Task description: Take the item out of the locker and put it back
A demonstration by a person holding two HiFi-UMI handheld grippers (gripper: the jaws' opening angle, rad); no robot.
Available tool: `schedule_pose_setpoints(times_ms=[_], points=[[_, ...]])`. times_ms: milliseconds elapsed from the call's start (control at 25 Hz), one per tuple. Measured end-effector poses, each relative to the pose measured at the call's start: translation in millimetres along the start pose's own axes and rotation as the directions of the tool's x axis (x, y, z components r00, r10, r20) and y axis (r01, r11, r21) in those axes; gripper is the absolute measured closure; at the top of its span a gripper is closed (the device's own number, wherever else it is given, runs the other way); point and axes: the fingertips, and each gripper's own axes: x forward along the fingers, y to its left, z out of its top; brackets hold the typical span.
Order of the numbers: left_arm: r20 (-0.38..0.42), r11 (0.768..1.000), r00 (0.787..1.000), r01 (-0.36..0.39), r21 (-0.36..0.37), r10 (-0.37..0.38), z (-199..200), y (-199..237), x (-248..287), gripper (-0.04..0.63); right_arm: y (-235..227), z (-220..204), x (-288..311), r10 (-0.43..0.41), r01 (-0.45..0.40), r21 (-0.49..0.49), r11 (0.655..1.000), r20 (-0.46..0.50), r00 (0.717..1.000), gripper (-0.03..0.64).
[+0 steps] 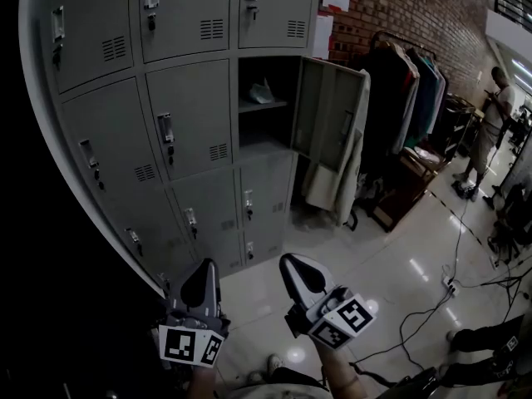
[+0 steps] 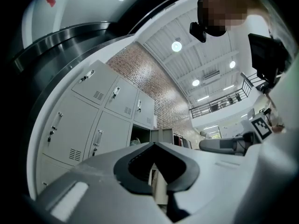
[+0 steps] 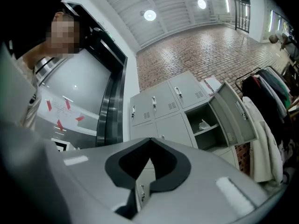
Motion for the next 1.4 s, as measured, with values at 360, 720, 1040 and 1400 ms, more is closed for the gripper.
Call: schedule_pose_setpoints(times_ms=[360, 720, 1040, 1400], points=[[-0.004, 1.0, 1.0, 0.019, 0.008, -0.019, 0, -49, -15, 0.589, -2, 1, -57, -0.089, 0.088, 0.068, 0.994, 0.013, 0.996, 0.615], [0.011, 1.0, 1.0, 0.016, 0.0, -0.016, 4, -74, -25, 0.589, 2, 16, -81, -0.083, 0.08, 0.071, 0.994, 0.032, 0.996, 0.615], [0.01, 1.0, 1.0, 0.02, -0.001, -0.02, 4, -82, -27, 0.589, 6, 24, -80, -0.064, 0.06, 0.078, 0.995, 0.056, 0.996, 0.615], [0.01, 1.0, 1.0, 0.016, 0.008, -0.016, 5, -82, -31, 0.589, 7, 23, -81, -0.087, 0.084, 0.069, 0.994, 0.049, 0.995, 0.615]])
